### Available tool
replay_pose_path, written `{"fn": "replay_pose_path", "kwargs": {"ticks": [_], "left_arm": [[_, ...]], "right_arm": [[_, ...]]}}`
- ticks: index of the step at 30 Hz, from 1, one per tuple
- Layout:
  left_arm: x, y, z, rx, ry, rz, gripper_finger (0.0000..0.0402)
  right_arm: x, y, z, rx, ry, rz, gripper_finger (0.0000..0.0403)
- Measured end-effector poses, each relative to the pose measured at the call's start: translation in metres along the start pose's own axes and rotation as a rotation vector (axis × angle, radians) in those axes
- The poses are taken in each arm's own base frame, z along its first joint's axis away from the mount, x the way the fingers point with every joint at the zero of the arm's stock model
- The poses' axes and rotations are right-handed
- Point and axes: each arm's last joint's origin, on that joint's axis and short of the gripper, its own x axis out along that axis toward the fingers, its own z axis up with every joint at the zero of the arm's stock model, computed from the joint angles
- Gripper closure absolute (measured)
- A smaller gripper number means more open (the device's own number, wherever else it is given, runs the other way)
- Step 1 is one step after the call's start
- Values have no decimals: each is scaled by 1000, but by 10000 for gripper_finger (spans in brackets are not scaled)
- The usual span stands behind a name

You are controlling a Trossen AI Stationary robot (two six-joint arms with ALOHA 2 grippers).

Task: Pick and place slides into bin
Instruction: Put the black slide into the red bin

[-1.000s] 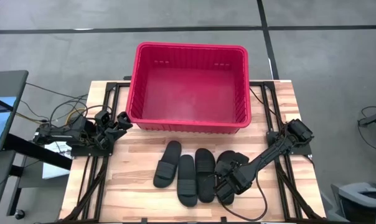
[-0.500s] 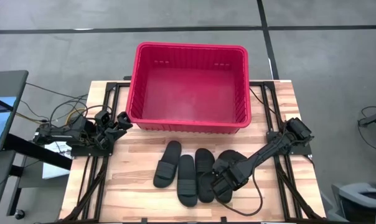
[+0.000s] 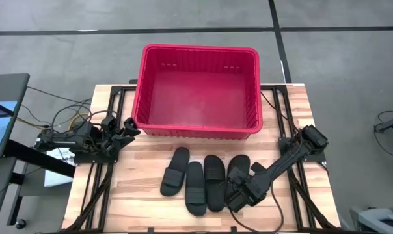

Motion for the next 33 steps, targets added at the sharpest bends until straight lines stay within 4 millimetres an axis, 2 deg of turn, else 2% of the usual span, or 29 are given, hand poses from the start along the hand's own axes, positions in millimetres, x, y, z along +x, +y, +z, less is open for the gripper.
{"fn": "replay_pose_path", "kwargs": {"ticks": [4, 10, 17, 22, 29, 33], "left_arm": [[0, 0, 0, 1, -2, -1, 219], [0, 0, 0, 1, -3, -1, 219], [0, 0, 0, 1, -4, -1, 219], [0, 0, 0, 2, -5, -1, 219], [0, 0, 0, 2, -6, 0, 219], [0, 0, 0, 2, -6, 0, 219]], "right_arm": [[-14, 4, -6, -21, -43, 22, 402], [-15, 7, -11, -134, -44, 43, 402], [-13, 3, 7, -160, -22, 40, 396], [-11, 2, 6, -173, -67, 20, 337], [2, 2, -5, -211, -67, -11, 232], [12, -1, -10, -212, -64, -51, 189]]}}
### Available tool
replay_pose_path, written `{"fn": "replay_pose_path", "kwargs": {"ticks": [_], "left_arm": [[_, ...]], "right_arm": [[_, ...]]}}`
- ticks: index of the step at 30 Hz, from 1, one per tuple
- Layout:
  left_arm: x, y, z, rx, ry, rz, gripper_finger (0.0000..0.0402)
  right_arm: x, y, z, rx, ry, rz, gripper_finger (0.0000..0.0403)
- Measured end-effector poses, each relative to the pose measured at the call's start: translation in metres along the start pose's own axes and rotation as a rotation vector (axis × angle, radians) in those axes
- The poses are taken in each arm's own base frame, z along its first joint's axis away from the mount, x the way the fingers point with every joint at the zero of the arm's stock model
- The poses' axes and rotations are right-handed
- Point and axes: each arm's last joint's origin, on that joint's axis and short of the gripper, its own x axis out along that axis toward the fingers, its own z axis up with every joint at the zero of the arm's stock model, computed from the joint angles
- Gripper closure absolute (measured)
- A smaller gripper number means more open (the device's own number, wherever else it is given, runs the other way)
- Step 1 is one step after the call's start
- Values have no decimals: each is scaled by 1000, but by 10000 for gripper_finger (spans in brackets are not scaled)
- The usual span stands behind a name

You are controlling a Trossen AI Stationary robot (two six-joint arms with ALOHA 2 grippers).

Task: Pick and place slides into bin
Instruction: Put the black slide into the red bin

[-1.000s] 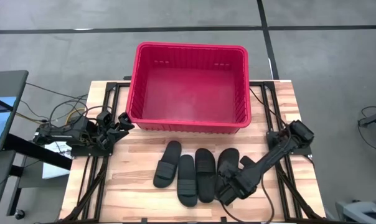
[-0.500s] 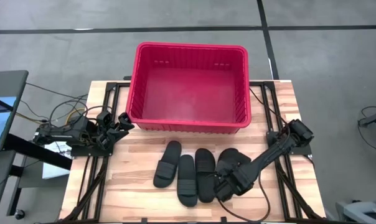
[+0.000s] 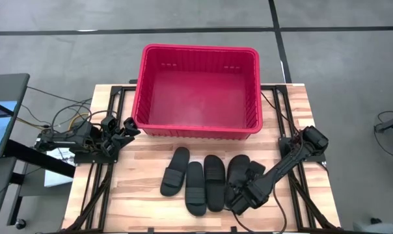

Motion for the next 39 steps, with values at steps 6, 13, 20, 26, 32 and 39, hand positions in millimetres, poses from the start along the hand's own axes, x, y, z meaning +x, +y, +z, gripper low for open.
{"fn": "replay_pose_path", "kwargs": {"ticks": [6, 13, 20, 26, 32, 39], "left_arm": [[0, 0, 0, 0, -1, 2, 219], [0, 0, 0, 0, -5, 8, 219], [0, 0, 0, -6, -6, 10, 219], [0, 0, 0, -7, -2, 8, 219], [0, 2, -2, -10, 20, 21, 219], [0, 2, -2, -11, 22, 21, 219]], "right_arm": [[11, -4, 2, 1, -7, -39, 167], [34, -10, 7, -2, -4, -52, 178], [44, -21, 13, 32, 18, -109, 190], [47, -33, 21, 104, 63, -169, 334], [41, -27, 22, 144, 86, -101, 396], [4, -12, 6, 181, 67, -71, 400]]}}
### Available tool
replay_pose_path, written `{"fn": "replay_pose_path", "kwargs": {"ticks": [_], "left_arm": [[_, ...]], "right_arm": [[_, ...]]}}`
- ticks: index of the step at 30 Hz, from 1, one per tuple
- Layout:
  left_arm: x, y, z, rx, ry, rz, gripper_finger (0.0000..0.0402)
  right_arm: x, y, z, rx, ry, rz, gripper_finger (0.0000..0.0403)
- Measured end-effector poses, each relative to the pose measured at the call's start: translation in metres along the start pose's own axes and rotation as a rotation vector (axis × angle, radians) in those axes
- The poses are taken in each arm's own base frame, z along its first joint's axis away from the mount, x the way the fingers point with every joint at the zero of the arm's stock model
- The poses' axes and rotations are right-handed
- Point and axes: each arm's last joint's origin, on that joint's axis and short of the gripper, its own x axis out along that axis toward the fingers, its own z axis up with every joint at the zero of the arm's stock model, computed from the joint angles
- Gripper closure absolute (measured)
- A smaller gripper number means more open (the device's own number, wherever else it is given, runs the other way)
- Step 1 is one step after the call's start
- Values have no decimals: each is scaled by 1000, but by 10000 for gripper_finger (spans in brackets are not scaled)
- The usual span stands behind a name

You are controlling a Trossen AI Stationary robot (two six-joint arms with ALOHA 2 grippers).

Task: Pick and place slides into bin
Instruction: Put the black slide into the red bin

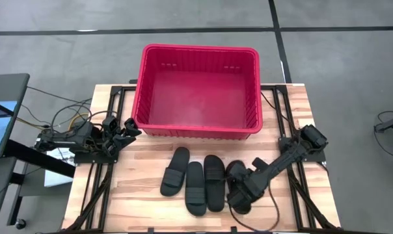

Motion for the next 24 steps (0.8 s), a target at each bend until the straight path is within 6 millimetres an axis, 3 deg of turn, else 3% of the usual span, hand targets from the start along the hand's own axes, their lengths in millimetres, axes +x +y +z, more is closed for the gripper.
{"fn": "replay_pose_path", "kwargs": {"ticks": [7, 13, 19, 24], "left_arm": [[0, 0, 0, 0, 0, 0, 219], [0, 0, 0, 0, 1, 1, 219], [0, 0, 0, 0, 1, 1, 219], [0, 0, 0, 0, 0, 3, 219]], "right_arm": [[-42, -3, -23, 54, -31, -20, 401], [-60, 0, -28, 54, -63, 52, 402], [-74, -1, -14, 86, -183, 87, 402], [-93, -8, 13, 86, -330, 118, 402]]}}
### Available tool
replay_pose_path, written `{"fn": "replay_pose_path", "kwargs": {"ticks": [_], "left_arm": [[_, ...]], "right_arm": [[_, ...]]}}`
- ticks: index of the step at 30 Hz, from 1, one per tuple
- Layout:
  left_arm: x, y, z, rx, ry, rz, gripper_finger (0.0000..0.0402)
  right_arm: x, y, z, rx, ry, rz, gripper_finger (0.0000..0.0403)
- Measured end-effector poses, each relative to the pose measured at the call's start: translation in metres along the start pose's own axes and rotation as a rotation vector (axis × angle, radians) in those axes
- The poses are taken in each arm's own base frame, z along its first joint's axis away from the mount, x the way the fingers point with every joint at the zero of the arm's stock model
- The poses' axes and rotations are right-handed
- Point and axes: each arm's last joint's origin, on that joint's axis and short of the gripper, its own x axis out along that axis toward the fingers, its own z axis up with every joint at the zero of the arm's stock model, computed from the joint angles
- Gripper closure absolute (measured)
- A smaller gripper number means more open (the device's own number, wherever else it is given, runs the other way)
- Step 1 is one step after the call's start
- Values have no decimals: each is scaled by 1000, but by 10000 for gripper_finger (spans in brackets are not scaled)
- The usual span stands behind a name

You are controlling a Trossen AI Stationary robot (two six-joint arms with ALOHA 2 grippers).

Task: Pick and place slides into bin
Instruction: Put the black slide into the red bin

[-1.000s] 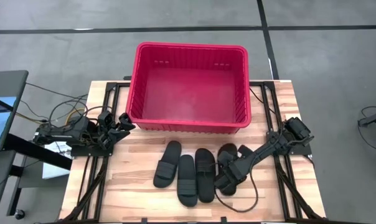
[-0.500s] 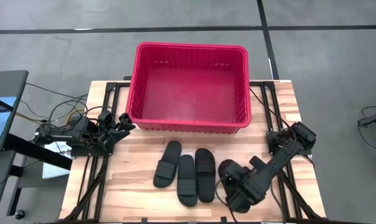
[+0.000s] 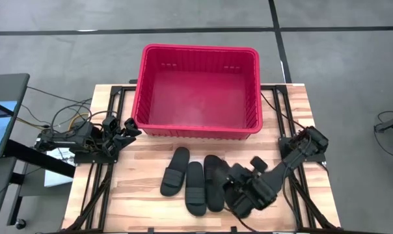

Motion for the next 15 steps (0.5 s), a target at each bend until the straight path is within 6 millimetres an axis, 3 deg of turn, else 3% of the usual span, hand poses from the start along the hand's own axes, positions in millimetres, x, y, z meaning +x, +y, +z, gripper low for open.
{"fn": "replay_pose_path", "kwargs": {"ticks": [8, 15], "left_arm": [[0, 0, -1, -1, 7, 5, 219], [0, 1, -1, -22, 6, 8, 219]], "right_arm": [[-18, -25, 83, -31, -292, -31, 402], [-13, -77, 161, -63, -342, -159, 403]]}}
